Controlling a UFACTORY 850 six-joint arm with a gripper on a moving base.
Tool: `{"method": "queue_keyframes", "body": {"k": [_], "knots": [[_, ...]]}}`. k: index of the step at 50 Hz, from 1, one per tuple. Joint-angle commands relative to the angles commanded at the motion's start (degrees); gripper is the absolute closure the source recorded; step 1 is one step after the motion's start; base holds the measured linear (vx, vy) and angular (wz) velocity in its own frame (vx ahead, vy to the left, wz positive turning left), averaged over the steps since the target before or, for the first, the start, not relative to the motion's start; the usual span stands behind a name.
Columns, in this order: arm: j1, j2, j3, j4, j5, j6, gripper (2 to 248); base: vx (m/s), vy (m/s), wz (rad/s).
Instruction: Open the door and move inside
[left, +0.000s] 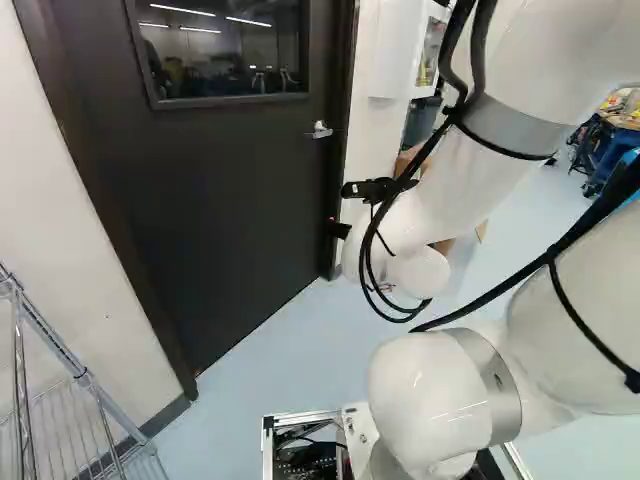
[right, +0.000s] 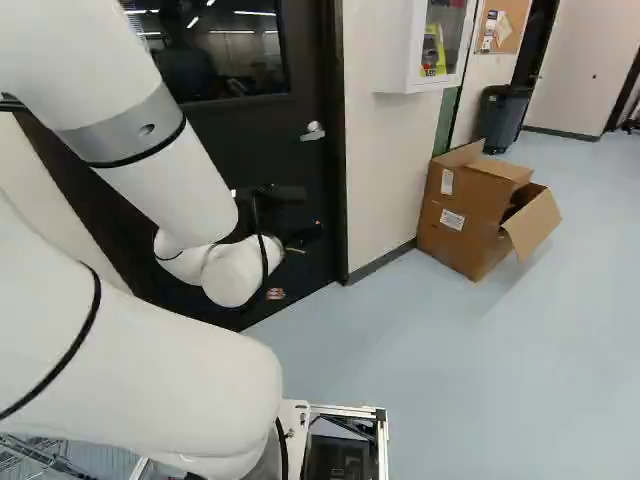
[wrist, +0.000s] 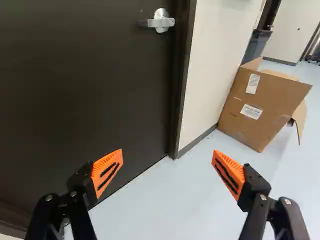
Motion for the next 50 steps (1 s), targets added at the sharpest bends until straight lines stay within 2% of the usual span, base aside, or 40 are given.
{"method": "queue_keyframes", "body": {"k": [20,34,50], "knots": [[0.0,0.0,0.0,0.0,0.0,0.0,3,0.223,0.01,0.024],[0.0,0.0,0.0,0.0,0.0,0.0,3,0.206,-0.023,-0.235],[0.0,0.0,0.0,0.0,0.0,0.0,3,0.178,0.039,-0.037]]}}
